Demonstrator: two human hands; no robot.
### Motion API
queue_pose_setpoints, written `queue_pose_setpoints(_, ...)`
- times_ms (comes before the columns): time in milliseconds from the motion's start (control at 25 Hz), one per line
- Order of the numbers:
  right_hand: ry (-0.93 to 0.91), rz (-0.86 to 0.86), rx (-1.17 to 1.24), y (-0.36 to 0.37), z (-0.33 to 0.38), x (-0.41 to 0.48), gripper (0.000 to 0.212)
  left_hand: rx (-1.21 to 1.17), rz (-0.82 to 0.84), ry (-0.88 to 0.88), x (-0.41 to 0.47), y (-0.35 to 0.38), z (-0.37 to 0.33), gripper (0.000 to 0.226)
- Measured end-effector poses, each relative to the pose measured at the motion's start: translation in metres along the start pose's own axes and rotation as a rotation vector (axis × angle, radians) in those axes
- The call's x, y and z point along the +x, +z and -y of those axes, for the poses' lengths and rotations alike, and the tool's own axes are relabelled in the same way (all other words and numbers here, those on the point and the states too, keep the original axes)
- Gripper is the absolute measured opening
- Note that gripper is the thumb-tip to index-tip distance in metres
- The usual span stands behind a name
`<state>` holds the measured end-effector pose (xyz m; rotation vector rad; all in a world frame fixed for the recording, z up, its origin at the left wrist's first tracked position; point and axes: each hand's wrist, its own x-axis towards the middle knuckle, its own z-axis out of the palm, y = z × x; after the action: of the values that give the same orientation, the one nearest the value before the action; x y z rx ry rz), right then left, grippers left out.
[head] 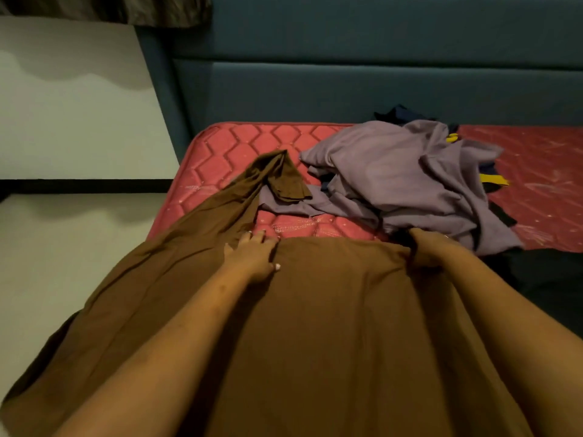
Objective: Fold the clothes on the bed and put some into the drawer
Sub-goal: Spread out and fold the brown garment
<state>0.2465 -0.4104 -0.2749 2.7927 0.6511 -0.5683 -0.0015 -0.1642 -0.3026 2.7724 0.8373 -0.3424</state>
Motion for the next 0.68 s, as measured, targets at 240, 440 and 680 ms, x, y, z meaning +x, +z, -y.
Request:
queue_pose_setpoints(240, 0.138, -0.523, -0.107, 0.041, 0.022, -0.036, 0.041, -0.142, -0.142, -0.122, -0.134, 0.034, -0.019, 0.066)
queue_pose_setpoints(440, -0.374, -0.383, 0.141, 0.097, 0.15, -0.19, 0.051, -0.242, -0.353, -0.647, -0.288, 0.065, 0.056, 0.063)
queue_pose_setpoints(680, -0.759, 0.041, 0.108, 0.185, 0.226, -0.401, 0.073, -0.865, -0.32, -0.661, -0.412, 0.108, 0.088, 0.111)
